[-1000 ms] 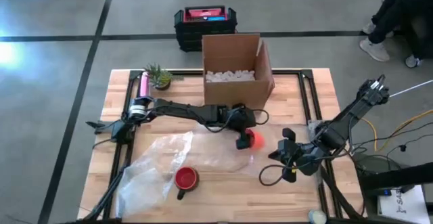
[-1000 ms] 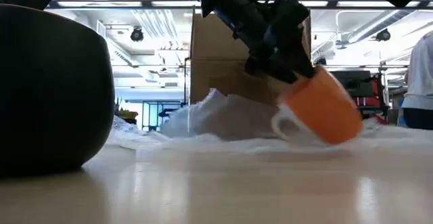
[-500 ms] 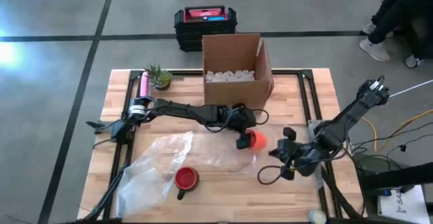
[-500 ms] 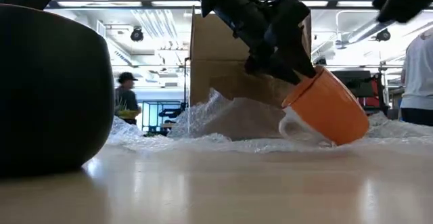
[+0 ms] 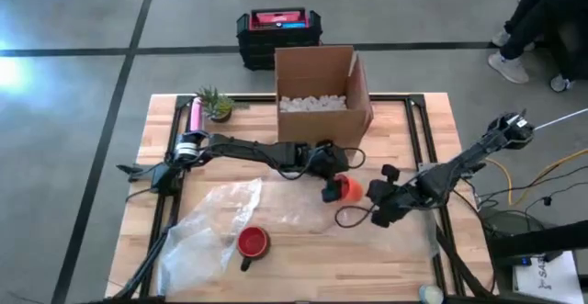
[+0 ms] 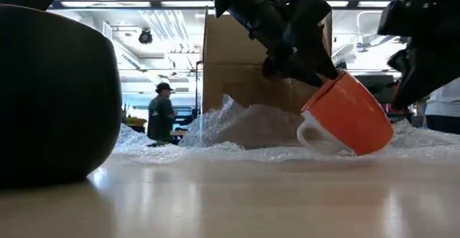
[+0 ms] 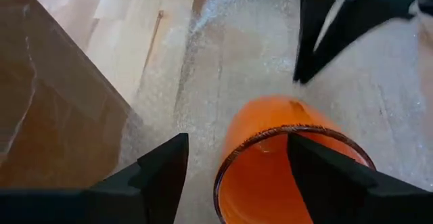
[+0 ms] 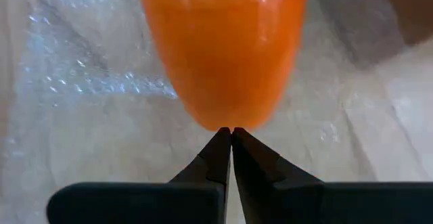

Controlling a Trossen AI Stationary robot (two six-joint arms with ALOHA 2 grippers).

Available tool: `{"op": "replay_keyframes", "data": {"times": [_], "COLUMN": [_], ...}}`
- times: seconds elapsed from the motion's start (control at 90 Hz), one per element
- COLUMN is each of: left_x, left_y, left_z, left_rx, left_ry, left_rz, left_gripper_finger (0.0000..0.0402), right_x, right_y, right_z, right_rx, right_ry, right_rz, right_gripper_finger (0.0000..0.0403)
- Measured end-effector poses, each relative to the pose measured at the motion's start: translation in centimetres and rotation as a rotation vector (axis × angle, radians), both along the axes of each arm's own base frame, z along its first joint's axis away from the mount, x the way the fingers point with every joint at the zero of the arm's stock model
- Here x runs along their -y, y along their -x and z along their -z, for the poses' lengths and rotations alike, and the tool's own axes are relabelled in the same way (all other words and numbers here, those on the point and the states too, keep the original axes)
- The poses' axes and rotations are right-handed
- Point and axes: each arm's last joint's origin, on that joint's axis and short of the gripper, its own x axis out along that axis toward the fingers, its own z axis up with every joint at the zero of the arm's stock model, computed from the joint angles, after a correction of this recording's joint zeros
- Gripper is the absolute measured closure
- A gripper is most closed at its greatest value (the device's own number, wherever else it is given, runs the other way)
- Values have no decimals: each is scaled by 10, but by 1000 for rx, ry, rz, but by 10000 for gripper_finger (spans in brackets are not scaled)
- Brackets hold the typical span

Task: Wrap mug
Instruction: Wrap the orange mug with the right transparent bubble wrap

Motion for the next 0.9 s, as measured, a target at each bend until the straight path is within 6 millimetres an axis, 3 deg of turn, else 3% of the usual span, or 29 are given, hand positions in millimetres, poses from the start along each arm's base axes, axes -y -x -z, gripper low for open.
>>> {"op": "replay_keyframes", "data": {"times": [0.267,0.544,0.711,0.9], "left_x": [0,1,1,5], "left_y": [-3,-4,3,37], "left_z": [-5,-7,-20,-49], "left_rx": [57,80,72,-74], "left_ry": [0,0,0,52], "left_rz": [0,1,2,-41], "left_gripper_finger": [160,181,181,179], "right_x": [24,26,25,21], "right_y": [-11,-13,-11,-7], "right_z": [19,24,4,-38], "right_rx": [-47,-95,-199,-272], "right_ry": [-95,-112,-133,-233], "right_rz": [2,0,-2,24], "right_gripper_finger": [401,401,401,401]}}
